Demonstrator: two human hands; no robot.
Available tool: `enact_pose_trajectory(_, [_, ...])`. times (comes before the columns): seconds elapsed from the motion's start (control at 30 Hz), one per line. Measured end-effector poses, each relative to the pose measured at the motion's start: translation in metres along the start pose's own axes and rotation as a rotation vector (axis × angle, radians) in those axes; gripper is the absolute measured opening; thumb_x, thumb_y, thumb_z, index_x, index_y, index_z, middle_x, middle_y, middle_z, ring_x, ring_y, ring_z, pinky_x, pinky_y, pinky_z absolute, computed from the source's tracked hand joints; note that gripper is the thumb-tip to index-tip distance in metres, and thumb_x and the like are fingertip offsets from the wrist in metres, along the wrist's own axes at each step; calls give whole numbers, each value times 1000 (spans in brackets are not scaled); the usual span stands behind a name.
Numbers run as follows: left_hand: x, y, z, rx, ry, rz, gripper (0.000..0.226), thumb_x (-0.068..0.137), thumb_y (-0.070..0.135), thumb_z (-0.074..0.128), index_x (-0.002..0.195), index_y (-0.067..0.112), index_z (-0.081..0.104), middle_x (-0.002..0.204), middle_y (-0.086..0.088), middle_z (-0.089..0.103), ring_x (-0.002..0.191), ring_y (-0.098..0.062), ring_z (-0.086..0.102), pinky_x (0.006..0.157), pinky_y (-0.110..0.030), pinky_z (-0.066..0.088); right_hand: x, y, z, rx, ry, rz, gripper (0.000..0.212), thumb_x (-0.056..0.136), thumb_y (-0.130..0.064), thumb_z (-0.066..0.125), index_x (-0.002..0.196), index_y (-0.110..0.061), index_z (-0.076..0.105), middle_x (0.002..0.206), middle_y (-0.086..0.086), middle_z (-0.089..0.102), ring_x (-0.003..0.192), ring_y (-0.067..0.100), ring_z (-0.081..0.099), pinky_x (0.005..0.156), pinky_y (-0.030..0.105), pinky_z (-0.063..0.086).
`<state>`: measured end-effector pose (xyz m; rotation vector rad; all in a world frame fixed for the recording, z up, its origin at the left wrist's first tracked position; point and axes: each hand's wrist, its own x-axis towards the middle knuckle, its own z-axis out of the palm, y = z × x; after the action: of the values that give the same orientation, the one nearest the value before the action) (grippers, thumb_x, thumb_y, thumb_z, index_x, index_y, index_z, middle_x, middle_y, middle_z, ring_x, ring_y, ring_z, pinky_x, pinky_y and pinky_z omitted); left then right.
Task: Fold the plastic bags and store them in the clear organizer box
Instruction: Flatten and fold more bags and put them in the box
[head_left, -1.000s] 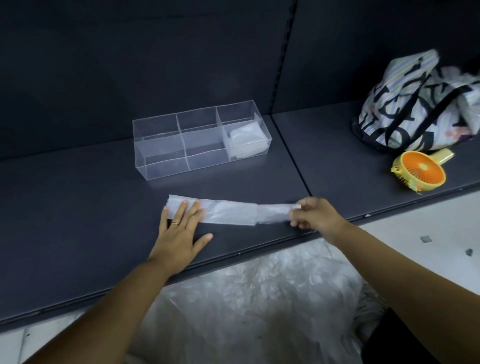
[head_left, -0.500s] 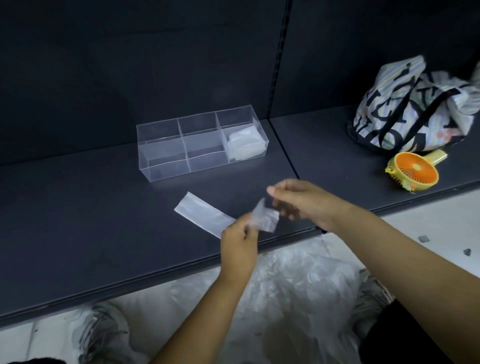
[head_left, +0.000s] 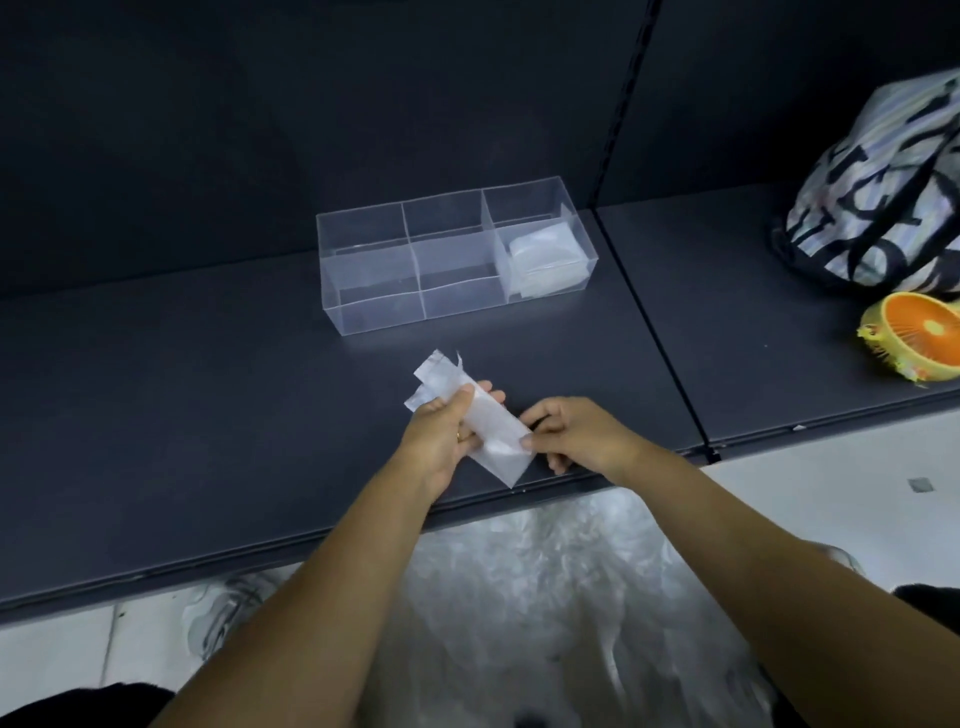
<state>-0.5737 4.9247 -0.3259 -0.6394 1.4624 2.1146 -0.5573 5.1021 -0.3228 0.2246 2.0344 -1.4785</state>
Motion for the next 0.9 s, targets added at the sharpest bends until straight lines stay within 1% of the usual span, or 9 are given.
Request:
enact_pose_trajectory(0.2, [27,22,-21,43,258,-45,13,93,16,59,96,6,67,89,-9,73,72,-12,71,55,-20,55,5,3,5,-61,68,21,13,86,-3,66,93,-10,58,77,7,68,45,10,56,45,23,47])
enact_pose_trajectory(0.27, [32,28,-27,64,360,11,16,93,15,59,101,4,67,91,-11,72,78,-17,70,64,-24,57,4,3,4,-60,65,24,15,86,-2,66,93,-11,56,77,7,68,48,12,59,45,22,48])
enact_pose_trajectory(0.33, [29,26,-34,232,528,232,23,95,9,54,113,2,65,100,-11,69,85,-20,65,83,-29,55,3,3,2,-61,53,27,16,85,-2,67,94,-10,56,77,7,68,52,13,62,47,22,48])
enact_pose_trajectory(0.37, [20,24,-34,398,605,409,25,95,7,52,117,2,63,102,-8,67,86,-17,62,88,-23,50,3,3,2,-64,45,29,16,85,-3,67,94,-10,56,77,7,68,53,13,63,47,23,49])
enact_pose_trajectory(0.43, [-5,7,-24,594,631,682,28,93,7,54,120,5,59,96,-1,61,79,-5,56,80,-4,40,4,2,1,-70,32,32,17,85,-3,67,95,-10,56,76,7,68,54,14,65,48,23,49])
enact_pose_trajectory(0.47, [-17,-8,-14,574,587,687,27,93,9,55,120,7,58,90,1,60,73,-1,55,75,-3,40,4,2,1,-71,30,34,17,85,-3,68,94,-10,55,76,7,68,55,14,65,47,23,49])
enact_pose_trajectory(0.53, [-39,-38,7,356,481,449,24,95,15,53,117,6,52,71,-1,59,56,-5,55,60,-17,49,4,0,1,-68,30,38,18,84,-3,69,95,-9,55,76,8,69,56,16,66,46,24,49])
enact_pose_trajectory(0.63, [-51,-60,25,43,395,28,20,99,18,46,107,1,51,53,-3,50,34,-11,38,35,-18,30,4,0,1,-62,33,39,20,83,-3,70,96,-7,56,76,8,70,58,16,68,47,23,50])
enact_pose_trajectory(0.9, [-68,-68,33,86,242,-201,20,97,25,48,91,13,63,45,1,52,33,-12,39,37,-18,30,2,-1,2,-74,41,42,17,84,-2,69,92,-9,57,76,6,68,60,14,69,48,21,50])
